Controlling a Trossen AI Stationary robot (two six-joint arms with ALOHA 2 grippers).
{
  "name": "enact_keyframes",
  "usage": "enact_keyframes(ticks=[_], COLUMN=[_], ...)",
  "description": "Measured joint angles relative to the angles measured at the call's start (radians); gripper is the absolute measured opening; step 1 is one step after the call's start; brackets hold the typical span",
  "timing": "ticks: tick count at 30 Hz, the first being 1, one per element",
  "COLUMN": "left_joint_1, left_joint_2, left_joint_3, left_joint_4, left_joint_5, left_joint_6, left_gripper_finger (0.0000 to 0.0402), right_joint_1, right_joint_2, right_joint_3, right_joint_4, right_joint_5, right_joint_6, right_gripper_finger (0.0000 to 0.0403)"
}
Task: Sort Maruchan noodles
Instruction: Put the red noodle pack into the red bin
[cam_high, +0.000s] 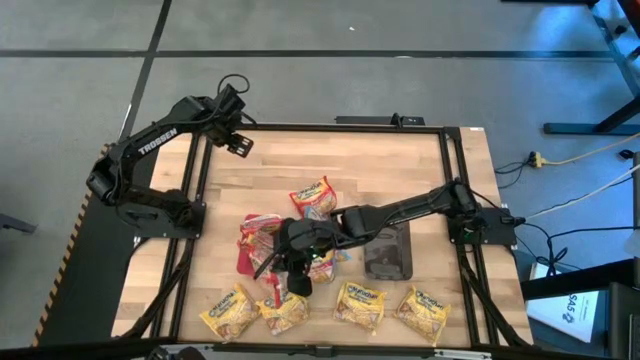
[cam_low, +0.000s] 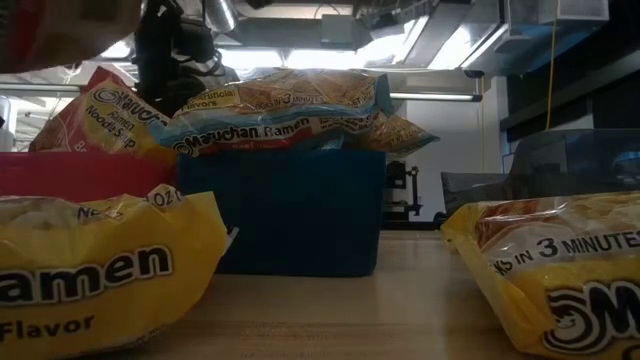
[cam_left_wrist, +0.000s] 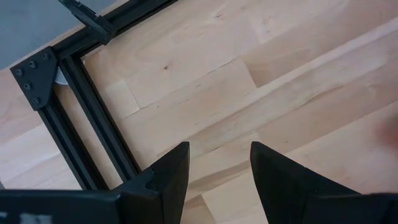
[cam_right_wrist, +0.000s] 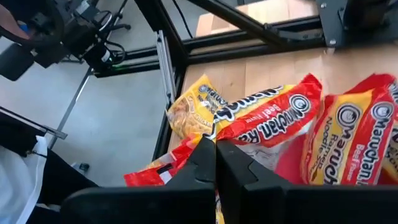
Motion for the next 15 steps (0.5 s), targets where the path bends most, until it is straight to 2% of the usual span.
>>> enact_keyframes(ticks=[8,15], left_joint_1=[0.0,0.0], left_joint_2=[0.0,0.0], left_joint_3=[0.0,0.0], left_joint_4=[-0.001,-0.001], left_joint_5=[0.007,0.007], left_joint_6=[0.0,0.0], left_gripper_finger=[0.0165,0.0165], right_joint_1=[-0.025,-0.048], right_joint_2=[0.006,0.032], right_joint_3=[0.0,0.0], right_joint_4=[0.018,0.078], right_joint_5=[-0.015,-0.114], right_joint_6=[-0.001,0.023], right_gripper_finger=[0.0,0.0])
